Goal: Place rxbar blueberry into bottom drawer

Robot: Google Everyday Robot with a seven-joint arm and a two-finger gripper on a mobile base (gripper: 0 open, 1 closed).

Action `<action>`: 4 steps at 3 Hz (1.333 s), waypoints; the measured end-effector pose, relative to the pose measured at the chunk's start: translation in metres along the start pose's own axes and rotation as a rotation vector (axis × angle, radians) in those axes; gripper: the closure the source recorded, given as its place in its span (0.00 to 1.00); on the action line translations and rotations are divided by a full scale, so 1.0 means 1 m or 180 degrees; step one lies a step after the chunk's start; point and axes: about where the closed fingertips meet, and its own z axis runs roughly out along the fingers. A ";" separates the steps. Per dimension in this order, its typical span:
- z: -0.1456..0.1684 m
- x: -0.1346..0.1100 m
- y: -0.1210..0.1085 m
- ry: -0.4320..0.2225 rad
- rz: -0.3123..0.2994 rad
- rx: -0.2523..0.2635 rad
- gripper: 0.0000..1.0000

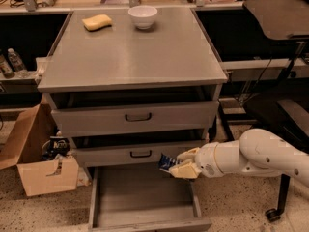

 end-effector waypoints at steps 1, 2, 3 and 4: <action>0.000 0.000 0.000 0.0000 0.0000 0.0000 1.00; 0.041 0.024 -0.011 0.0000 0.0005 -0.0021 1.00; 0.114 0.063 -0.025 -0.0010 0.0017 -0.0102 1.00; 0.195 0.110 -0.043 -0.0081 0.0139 -0.0225 1.00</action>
Offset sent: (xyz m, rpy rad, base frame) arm 0.0291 0.0268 -0.1302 0.0101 0.0104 0.0017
